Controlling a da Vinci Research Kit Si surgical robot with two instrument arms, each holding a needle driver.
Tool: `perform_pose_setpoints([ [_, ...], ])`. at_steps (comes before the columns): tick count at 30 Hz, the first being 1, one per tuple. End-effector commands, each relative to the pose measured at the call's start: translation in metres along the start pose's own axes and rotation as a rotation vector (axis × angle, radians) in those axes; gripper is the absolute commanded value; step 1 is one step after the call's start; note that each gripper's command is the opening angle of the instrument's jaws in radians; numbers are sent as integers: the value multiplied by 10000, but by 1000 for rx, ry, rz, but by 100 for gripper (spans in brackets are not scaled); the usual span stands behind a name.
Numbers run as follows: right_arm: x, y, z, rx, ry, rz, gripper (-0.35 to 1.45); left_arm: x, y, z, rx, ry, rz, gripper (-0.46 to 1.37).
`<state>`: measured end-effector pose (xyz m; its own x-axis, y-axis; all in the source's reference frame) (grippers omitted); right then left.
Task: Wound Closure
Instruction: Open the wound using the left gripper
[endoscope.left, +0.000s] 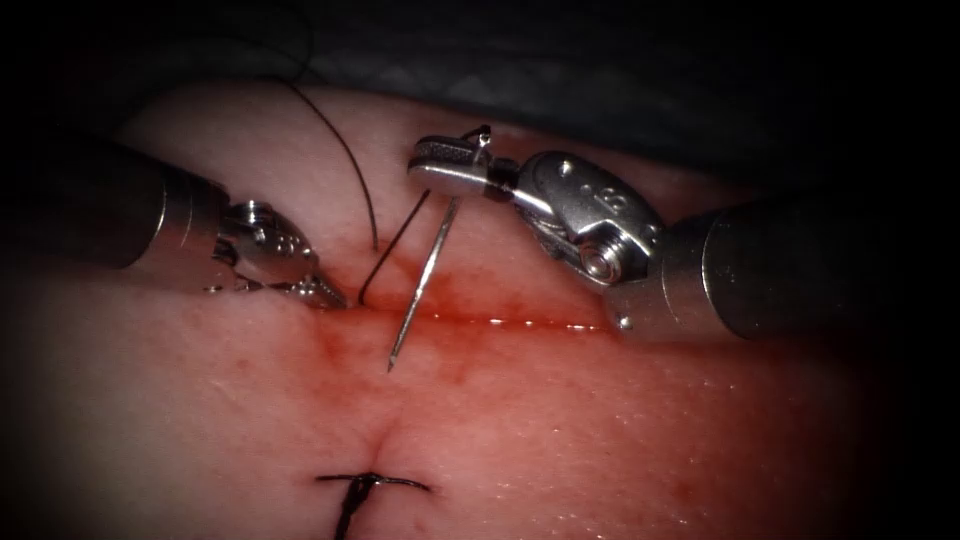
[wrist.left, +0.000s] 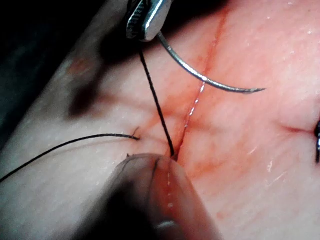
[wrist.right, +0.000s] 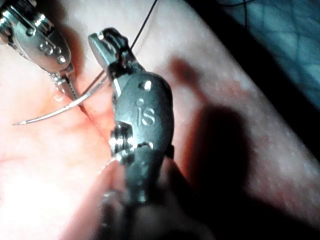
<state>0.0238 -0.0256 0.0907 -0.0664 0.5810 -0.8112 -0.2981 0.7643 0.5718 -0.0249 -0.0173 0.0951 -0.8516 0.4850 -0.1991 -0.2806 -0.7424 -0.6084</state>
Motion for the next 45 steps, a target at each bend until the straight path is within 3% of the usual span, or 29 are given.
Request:
perform_pose_setpoints([
  [1,-1,0,1,-8,0,0,-35,-1,-1,2,-12,-6,-2,-35],
  [13,-8,-5,8,-11,-3,-13,-35,-22,5,14,-56,-81,-19,-35],
  [14,-8,-5,8,-11,-3,-19,-35,-23,6,15,-56,-84,-20,-31],
  [15,-9,-5,8,-11,-3,-20,-35,-25,7,17,-55,-88,-20,2],
  [16,-9,-5,8,-11,-3,-20,-35,-25,7,18,-58,-89,-19,8],
  [17,-9,-5,8,-11,-3,-20,-35,-26,8,19,-54,-88,-18,26],
  [24,-11,-5,8,-10,-5,-58,-35,-24,7,21,-32,-82,-18,72],
  [31,-16,-1,10,-13,-7,-153,-35,-23,7,20,-13,-77,-17,100],
  [45,-14,7,16,-29,34,-358,-35,-23,7,20,4,-74,-4,125],
])
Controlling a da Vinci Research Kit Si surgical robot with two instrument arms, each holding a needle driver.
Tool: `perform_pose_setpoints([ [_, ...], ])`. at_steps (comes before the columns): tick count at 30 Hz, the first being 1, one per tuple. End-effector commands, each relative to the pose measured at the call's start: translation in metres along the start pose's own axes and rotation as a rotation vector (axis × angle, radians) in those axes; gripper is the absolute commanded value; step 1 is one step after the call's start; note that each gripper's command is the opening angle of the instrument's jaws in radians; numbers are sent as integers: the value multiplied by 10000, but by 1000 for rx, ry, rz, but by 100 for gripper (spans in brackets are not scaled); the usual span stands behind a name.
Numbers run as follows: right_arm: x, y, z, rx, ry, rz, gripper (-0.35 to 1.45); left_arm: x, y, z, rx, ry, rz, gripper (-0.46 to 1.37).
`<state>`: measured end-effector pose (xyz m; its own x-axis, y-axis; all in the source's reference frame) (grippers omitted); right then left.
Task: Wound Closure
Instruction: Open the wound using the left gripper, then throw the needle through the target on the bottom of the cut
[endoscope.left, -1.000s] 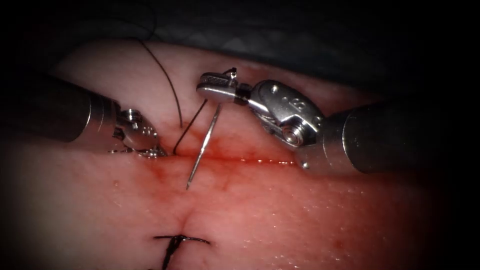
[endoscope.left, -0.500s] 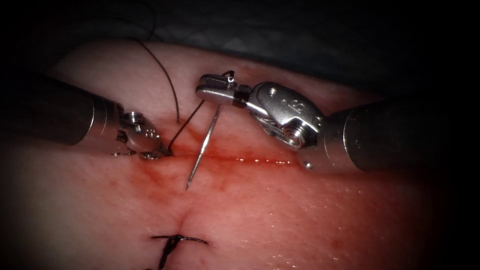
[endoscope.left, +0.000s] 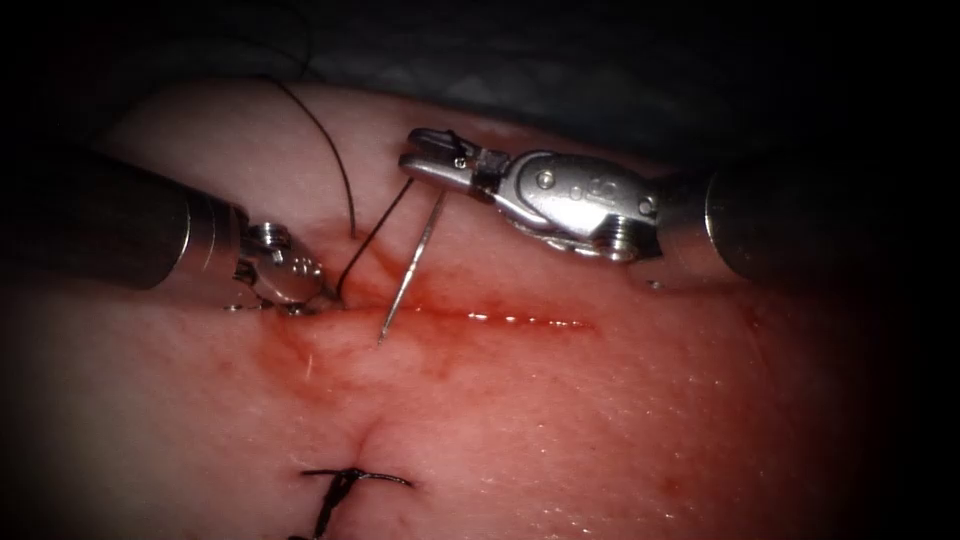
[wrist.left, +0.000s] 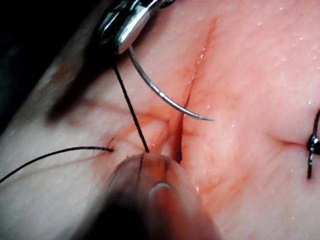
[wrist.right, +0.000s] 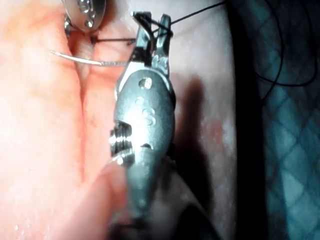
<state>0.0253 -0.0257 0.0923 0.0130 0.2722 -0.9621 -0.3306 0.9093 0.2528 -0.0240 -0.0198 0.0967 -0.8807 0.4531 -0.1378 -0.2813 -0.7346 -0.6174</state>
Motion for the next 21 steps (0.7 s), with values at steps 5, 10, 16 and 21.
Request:
perform_pose_setpoints([
  [5,-1,2,6,-5,12,-83,-35,1,0,0,15,1,0,126],
  [10,-2,0,14,-10,26,-155,-35,1,1,1,15,2,5,129],
  [16,-8,-7,22,-11,31,-223,-35,1,1,1,15,2,5,128],
  [21,-20,-14,28,-9,26,-284,-35,1,2,1,15,2,5,128],
])
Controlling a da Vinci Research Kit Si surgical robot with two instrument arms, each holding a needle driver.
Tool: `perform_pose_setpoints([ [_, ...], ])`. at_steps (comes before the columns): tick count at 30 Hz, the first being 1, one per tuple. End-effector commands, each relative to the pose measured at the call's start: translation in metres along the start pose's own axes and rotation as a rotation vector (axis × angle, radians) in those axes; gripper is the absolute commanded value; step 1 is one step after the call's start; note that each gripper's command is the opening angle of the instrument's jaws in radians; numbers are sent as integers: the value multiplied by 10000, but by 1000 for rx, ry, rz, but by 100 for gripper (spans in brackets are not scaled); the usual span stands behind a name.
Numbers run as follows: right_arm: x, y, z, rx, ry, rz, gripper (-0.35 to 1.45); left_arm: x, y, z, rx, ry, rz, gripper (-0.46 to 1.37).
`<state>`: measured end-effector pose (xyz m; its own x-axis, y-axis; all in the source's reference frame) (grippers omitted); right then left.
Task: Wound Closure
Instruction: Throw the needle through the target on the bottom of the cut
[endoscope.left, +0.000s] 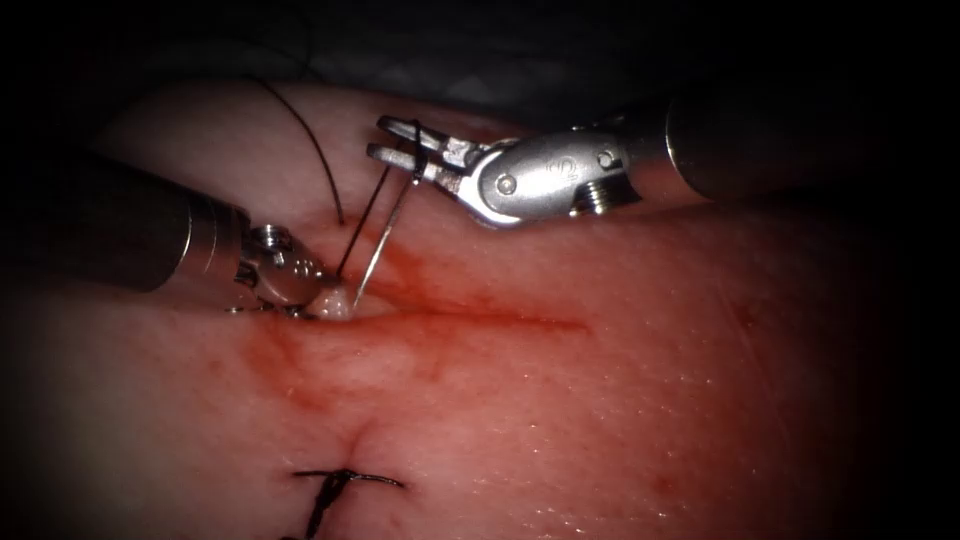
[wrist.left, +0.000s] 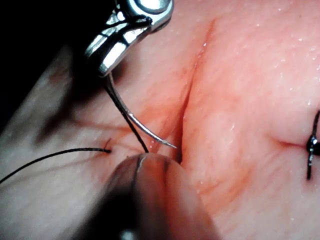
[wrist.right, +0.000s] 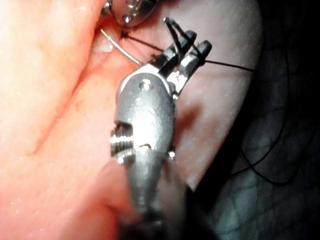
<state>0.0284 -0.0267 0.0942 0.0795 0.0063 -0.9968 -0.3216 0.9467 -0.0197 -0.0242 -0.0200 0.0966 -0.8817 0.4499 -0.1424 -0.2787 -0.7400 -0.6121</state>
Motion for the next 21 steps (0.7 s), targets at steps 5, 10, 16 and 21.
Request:
perform_pose_setpoints([
  [5,-7,-8,6,-3,-4,-49,-35,0,0,0,9,0,6,128],
  [10,-11,-20,13,3,-6,-93,-35,0,1,0,9,0,6,130],
  [16,-18,-37,25,31,-22,-147,-35,1,1,-2,7,1,12,131],
  [21,-27,-49,29,69,-48,-196,-35,2,2,-5,6,0,-1,131],
])
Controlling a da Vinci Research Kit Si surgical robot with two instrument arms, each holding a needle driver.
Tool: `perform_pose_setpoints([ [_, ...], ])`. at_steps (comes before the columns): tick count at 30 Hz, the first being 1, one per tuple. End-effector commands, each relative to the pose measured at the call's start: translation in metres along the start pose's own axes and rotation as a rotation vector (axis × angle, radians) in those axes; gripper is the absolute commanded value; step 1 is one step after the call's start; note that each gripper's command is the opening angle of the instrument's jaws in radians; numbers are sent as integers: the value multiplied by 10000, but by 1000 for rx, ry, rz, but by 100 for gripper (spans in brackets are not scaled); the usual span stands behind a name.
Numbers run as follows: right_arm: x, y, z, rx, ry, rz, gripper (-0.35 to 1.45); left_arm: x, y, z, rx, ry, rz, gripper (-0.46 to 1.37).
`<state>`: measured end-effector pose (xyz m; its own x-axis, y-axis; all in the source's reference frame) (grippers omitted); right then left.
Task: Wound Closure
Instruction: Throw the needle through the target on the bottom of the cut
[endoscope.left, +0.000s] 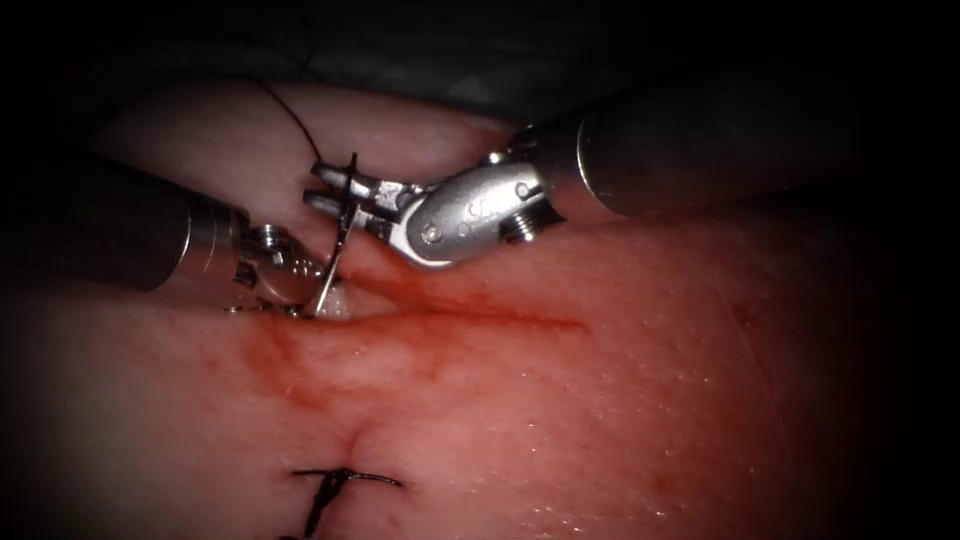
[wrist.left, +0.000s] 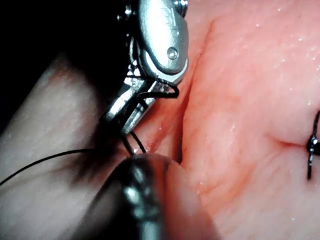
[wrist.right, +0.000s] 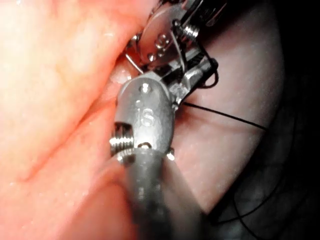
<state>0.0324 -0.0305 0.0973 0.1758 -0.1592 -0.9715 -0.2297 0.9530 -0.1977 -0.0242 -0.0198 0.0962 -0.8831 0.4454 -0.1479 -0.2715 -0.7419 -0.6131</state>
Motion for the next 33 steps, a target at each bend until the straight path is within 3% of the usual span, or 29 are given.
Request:
perform_pose_setpoints([
  [1,0,0,0,1,-4,-8,-35,0,1,-1,8,-1,-8,131],
  [17,-4,-6,-6,30,-31,-74,-35,5,8,-14,1,2,-24,124],
  [19,-4,-5,-7,29,-34,-74,-35,7,8,-20,5,4,-37,109],
  [22,-5,-3,-9,25,-40,-74,-35,15,10,-41,70,35,-52,17],
  [23,-5,-3,-10,25,-40,-74,-35,17,11,-45,94,43,-55,14],
  [26,-6,-2,-11,24,-42,-74,-35,17,17,-56,111,49,-66,18],
  [29,-6,-1,-12,24,-43,-74,-35,15,23,-58,112,49,-63,33],
  [32,-6,-1,-12,24,-42,-74,-35,13,27,-61,99,45,-64,67],
  [33,-6,-1,-12,24,-43,-74,-35,14,27,-62,97,45,-64,64],
])
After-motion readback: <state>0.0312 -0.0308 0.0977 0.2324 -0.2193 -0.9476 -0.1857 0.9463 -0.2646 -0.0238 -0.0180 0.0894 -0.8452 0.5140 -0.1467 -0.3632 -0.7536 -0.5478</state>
